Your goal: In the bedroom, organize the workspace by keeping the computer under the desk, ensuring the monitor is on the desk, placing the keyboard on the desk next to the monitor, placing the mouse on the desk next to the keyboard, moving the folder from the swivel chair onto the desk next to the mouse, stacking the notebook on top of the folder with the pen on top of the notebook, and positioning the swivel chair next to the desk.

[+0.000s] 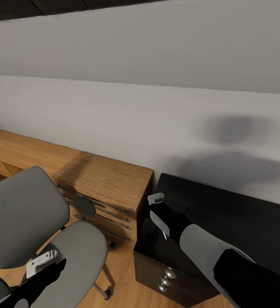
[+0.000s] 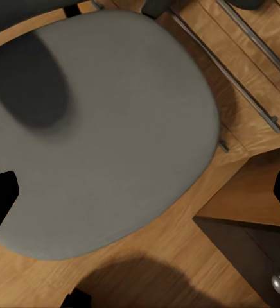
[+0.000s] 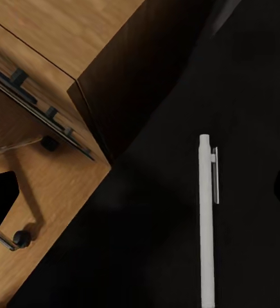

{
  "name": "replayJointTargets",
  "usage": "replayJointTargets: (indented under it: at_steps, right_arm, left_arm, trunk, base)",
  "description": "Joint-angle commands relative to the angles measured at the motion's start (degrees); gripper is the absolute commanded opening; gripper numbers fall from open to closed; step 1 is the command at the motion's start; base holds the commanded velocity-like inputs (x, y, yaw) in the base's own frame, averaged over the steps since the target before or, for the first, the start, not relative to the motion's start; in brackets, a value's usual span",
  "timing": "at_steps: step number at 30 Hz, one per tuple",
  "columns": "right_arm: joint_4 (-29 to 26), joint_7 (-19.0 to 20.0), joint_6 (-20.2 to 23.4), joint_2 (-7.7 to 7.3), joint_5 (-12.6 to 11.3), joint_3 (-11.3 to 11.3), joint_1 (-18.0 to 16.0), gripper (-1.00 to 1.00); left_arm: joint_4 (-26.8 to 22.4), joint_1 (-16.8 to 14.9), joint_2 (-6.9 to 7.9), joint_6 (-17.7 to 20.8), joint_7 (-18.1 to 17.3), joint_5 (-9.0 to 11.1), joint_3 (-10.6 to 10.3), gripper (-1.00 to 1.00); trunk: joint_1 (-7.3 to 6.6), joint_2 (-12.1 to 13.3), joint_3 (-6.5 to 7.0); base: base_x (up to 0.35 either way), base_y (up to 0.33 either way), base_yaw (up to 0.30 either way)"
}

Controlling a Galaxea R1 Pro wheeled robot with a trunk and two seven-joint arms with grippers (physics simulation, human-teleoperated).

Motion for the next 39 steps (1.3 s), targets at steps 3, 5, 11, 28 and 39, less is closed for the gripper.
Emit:
replayJointTargets:
  at_steps: [3,5,11,28,39]
  right_arm:
    - [0.0,-0.5,0.2,0.0,-0.6,0.4,-0.1,1.0]
    - [0.0,-0.4,0.2,0.0,-0.6,0.4,-0.1,1.0]
    - [0.5,-0.4,0.2,0.0,-0.6,0.4,-0.1,1.0]
    - [6.0,-0.4,-0.3,0.0,-0.5,-0.3,-0.1,1.0]
    - [6.6,-0.4,-0.3,0.0,-0.5,-0.4,-0.1,1.0]
  left_arm:
    - [-0.1,0.0,0.03,0.2,0.5,0.6,0.0,1.0]
    - [-0.1,0.0,0.01,0.2,0.6,0.6,0.0,1.0]
    - [-0.1,0.0,0.0,0.3,0.7,0.6,-0.1,1.0]
    - [-0.1,0.0,-0.08,0.3,0.5,0.6,-0.1,1.0]
    - [-0.1,0.0,-0.09,0.3,0.4,0.6,-0.2,1.0]
  trunk:
    - [0.69,-1.3,-0.63]
    - [1.13,-2.1,-0.99]
    - [2.45,-4.5,-2.06]
    - [6.18,-11.3,-5.12]
    - [8.6,-15.7,-7.09]
  base:
    - [0.0,0.0,0.0]
    - [0.0,0.0,0.0]
    - [0.0,0.0,0.0]
    - [0.0,0.0,0.0]
    - [0.0,0.0,0.0]
